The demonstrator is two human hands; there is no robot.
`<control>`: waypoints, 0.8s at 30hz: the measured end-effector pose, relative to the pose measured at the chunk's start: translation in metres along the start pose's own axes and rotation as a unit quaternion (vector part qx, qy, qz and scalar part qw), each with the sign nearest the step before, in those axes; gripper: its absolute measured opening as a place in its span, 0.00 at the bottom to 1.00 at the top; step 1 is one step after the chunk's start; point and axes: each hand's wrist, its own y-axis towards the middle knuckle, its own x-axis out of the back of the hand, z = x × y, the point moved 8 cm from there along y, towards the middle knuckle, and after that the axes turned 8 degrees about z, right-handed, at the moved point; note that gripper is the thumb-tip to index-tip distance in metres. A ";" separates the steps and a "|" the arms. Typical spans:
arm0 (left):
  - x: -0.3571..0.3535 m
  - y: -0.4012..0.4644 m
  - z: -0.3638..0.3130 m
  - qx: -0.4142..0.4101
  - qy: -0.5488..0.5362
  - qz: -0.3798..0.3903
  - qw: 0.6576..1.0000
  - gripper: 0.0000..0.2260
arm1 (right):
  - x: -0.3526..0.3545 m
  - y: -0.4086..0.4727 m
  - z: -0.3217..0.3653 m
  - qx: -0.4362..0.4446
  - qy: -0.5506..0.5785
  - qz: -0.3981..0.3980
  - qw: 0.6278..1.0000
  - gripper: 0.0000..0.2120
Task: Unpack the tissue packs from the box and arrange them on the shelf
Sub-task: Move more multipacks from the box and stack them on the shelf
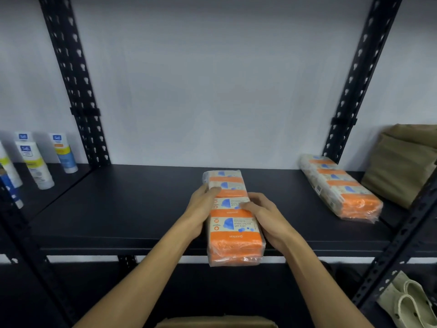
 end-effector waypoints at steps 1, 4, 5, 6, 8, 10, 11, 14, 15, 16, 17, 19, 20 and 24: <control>0.006 0.005 -0.004 -0.011 0.016 -0.013 1.000 0.11 | 0.004 0.004 0.001 0.005 0.001 -0.015 1.000 0.23; 0.014 0.018 -0.012 -0.016 0.034 -0.037 0.999 0.11 | 0.007 0.020 0.006 0.002 0.017 -0.031 0.999 0.27; 0.010 0.023 -0.012 -0.013 0.025 -0.029 0.999 0.11 | 0.006 0.027 0.008 -0.004 0.020 -0.028 0.999 0.26; 0.005 0.028 -0.011 -0.007 0.017 -0.021 1.000 0.12 | 0.003 0.034 0.010 -0.010 0.015 -0.019 1.000 0.22; -0.003 0.037 -0.007 0.001 0.030 -0.018 0.999 0.13 | -0.005 0.044 0.012 -0.015 -0.002 0.005 1.000 0.16; -0.005 0.044 -0.005 -0.006 0.045 -0.035 0.998 0.15 | -0.006 0.050 0.014 -0.011 -0.008 0.012 1.000 0.14; -0.005 0.046 -0.004 -0.008 0.042 -0.039 0.998 0.16 | -0.004 0.053 0.014 -0.010 -0.009 0.015 1.000 0.13; -0.004 0.053 -0.004 0.007 0.009 -0.030 0.999 0.16 | 0.002 0.058 0.023 -0.027 -0.068 0.029 0.997 0.14; -0.003 0.056 -0.005 0.010 0.020 -0.025 0.999 0.15 | 0.004 0.059 0.029 -0.031 -0.122 0.026 0.992 0.15; 0.000 0.061 -0.008 0.005 0.054 -0.026 0.998 0.15 | 0.005 0.058 0.038 -0.030 -0.186 0.016 0.982 0.16; 0.005 0.067 -0.015 -0.005 0.136 -0.033 0.990 0.17 | 0.006 0.056 0.048 -0.021 -0.251 -0.001 0.968 0.16; 0.019 0.082 -0.030 -0.018 0.324 -0.070 0.943 0.26 | 0.000 0.044 0.065 0.009 -0.345 -0.033 0.938 0.17; 0.022 0.089 -0.039 -0.028 0.372 -0.080 0.925 0.28 | -0.006 0.037 0.068 0.020 -0.368 -0.037 0.929 0.17; 0.000 0.108 -0.067 -0.090 0.511 -0.022 0.855 0.22 | -0.038 0.007 0.055 0.061 -0.524 -0.021 0.849 0.15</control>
